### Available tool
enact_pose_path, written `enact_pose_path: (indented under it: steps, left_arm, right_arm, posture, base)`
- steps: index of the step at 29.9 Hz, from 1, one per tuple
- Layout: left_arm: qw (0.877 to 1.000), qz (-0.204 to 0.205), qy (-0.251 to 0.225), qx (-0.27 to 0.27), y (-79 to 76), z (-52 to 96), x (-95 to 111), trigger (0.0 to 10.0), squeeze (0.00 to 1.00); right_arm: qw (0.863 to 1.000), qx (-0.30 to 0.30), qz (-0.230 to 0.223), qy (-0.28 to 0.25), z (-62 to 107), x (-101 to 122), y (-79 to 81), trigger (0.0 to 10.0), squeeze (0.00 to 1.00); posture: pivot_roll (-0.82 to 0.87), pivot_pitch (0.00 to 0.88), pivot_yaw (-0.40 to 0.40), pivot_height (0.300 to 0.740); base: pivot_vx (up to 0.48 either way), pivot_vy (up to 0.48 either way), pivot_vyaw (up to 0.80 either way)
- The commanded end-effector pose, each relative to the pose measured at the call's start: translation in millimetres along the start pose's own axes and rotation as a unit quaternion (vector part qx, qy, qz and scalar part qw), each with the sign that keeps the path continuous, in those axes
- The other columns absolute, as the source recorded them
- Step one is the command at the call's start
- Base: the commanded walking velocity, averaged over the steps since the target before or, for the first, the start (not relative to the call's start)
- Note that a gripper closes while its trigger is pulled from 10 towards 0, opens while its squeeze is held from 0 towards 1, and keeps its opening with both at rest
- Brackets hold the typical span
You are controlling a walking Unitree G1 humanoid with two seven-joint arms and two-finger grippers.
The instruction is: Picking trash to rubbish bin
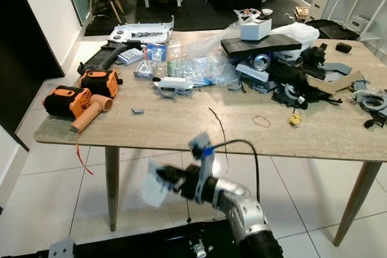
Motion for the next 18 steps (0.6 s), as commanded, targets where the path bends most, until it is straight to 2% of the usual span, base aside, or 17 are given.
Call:
enact_pose_path:
  steps: [1, 4, 5, 6, 9, 11, 12, 13, 14, 16, 17, 18]
  left_arm:
    - [0.999, 0.002, 0.037, 0.018, 8.0, 5.3, -22.1, 10.0, 0.0]
    - [0.998, -0.001, 0.052, 0.022, 10.8, 8.2, -32.0, 10.0, 0.0]
    - [0.998, -0.003, 0.058, 0.023, 11.5, 9.1, -35.3, 10.0, 0.0]
    - [0.998, -0.004, 0.062, 0.025, 11.9, 9.6, -37.3, 10.0, 0.0]
    - [0.998, -0.005, 0.064, 0.026, 11.8, 9.7, -38.0, 10.0, 0.0]
    - [0.997, -0.007, 0.067, 0.026, 10.6, 9.5, -39.4, 10.0, 0.0]
    - [0.997, -0.007, 0.067, 0.026, 10.6, 9.5, -39.4, 10.0, 0.0]
    - [0.997, -0.007, 0.069, 0.026, 9.9, 9.5, -40.6, 10.0, 0.0]
    - [0.997, -0.007, 0.069, 0.026, 9.9, 9.5, -40.6, 10.0, 0.0]
    - [0.997, -0.008, 0.073, 0.028, 8.8, 9.5, -42.7, 10.0, 0.0]
    - [0.997, -0.009, 0.074, 0.029, 8.6, 9.5, -43.2, 10.0, 0.0]
    - [0.997, -0.009, 0.074, 0.029, 8.6, 9.5, -43.2, 10.0, 0.0]
  right_arm:
    - [1.0, -0.004, 0.006, 0.026, 1.6, -15.0, 1.9, 10.0, 0.0]
    - [1.0, -0.001, 0.0, 0.027, 1.3, -15.8, 2.8, 10.0, 0.0]
    - [0.999, 0.001, 0.005, 0.048, 1.5, -22.4, 3.8, 10.0, 0.0]
    - [0.995, -0.009, 0.021, 0.092, 4.0, -36.8, 1.4, 10.0, 0.0]
    - [0.992, -0.017, 0.034, 0.124, 6.6, -47.0, -1.0, 10.0, 0.0]
    - [0.968, -0.08, 0.068, 0.227, 24.5, -81.7, -18.2, 10.0, 0.0]
    - [0.968, -0.08, 0.068, 0.227, 24.5, -81.7, -18.2, 10.0, 0.0]
    - [0.948, -0.117, 0.08, 0.285, 41.4, -102.2, -27.2, 10.0, 0.0]
    - [0.948, -0.117, 0.08, 0.285, 41.4, -102.2, -27.2, 10.0, 0.0]
    - [0.902, -0.187, 0.101, 0.376, 80.4, -135.3, -40.6, 10.0, 0.0]
    - [0.888, -0.221, 0.081, 0.394, 96.4, -146.0, -43.4, 10.0, 0.0]
    - [0.888, -0.221, 0.081, 0.394, 96.4, -146.0, -43.4, 10.0, 0.0]
  posture:
    - [-0.04, 0.136, 0.032, 0.74]
    - [-0.05, 0.134, 0.034, 0.74]
    - [-0.05, 0.132, 0.034, 0.74]
    - [-0.05, 0.131, 0.033, 0.74]
    - [-0.05, 0.129, 0.031, 0.74]
    - [-0.05, 0.126, 0.029, 0.74]
    - [-0.05, 0.126, 0.029, 0.74]
    - [-0.05, 0.125, 0.029, 0.74]
    - [-0.05, 0.125, 0.029, 0.74]
    - [-0.05, 0.125, 0.026, 0.74]
    - [-0.05, 0.125, 0.026, 0.74]
    - [-0.05, 0.125, 0.026, 0.74]
  base:
    - [0.0, 0.0, 0.0]
    - [0.0, 0.0, 0.0]
    - [0.0, 0.0, 0.0]
    - [0.0, 0.0, 0.0]
    - [0.0, 0.0, 0.0]
    - [0.0, 0.0, 0.0]
    - [0.0, 0.0, 0.0]
    - [0.0, 0.0, 0.0]
    - [0.0, 0.0, 0.0]
    - [0.0, 0.0, 0.0]
    - [0.0, 0.0, 0.0]
    - [0.0, 0.0, 0.0]
Point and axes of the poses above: a point about 5 cm out from each wrist's last joint towards the gripper, its own z axis pointing back from the gripper into the wrist, its own x axis along the axis of the wrist's last joint, y = z × x, the point moved 3 cm from there along -z, pointing out of the wrist towards the gripper, and after that the axes turned 10 degrees about z, right-handed, at the moved point
